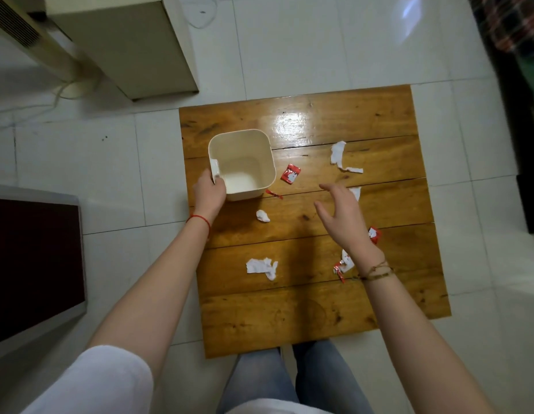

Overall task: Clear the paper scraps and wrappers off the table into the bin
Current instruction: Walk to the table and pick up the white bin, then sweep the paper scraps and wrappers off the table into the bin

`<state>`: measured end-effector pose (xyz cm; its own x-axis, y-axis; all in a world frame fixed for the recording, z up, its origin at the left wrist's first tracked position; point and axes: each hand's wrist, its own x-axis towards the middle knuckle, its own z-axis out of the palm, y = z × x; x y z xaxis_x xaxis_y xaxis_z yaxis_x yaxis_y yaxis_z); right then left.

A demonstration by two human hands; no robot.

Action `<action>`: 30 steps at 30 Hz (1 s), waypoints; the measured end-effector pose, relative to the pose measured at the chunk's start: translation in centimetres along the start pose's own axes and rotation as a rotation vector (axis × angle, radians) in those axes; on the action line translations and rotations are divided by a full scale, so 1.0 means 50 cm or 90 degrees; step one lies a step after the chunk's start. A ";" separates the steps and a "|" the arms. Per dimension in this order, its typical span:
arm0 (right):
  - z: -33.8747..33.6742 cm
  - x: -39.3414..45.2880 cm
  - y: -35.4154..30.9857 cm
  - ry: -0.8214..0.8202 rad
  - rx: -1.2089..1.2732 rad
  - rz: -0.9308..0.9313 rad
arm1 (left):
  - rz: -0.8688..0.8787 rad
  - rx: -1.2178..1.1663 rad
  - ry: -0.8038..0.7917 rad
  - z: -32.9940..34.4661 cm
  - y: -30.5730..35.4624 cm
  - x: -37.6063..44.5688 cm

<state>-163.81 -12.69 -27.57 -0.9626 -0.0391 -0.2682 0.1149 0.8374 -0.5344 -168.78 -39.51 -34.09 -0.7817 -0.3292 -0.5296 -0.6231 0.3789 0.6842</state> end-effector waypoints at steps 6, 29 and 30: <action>-0.017 -0.072 0.016 0.009 -0.001 -0.007 | 0.019 0.001 -0.005 -0.012 -0.011 -0.108; -0.099 -0.428 0.315 -0.051 -0.037 -0.146 | -0.029 -0.007 0.050 0.228 -0.187 -0.822; -0.096 -0.436 0.328 -0.055 -0.043 -0.149 | -0.030 -0.010 0.048 0.247 -0.198 -0.845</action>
<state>-142.13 4.51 -26.62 -0.9360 -0.2802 -0.2130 -0.1281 0.8348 -0.5354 -129.88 -18.69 -24.68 -0.7472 -0.4105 -0.5227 -0.6582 0.3481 0.6675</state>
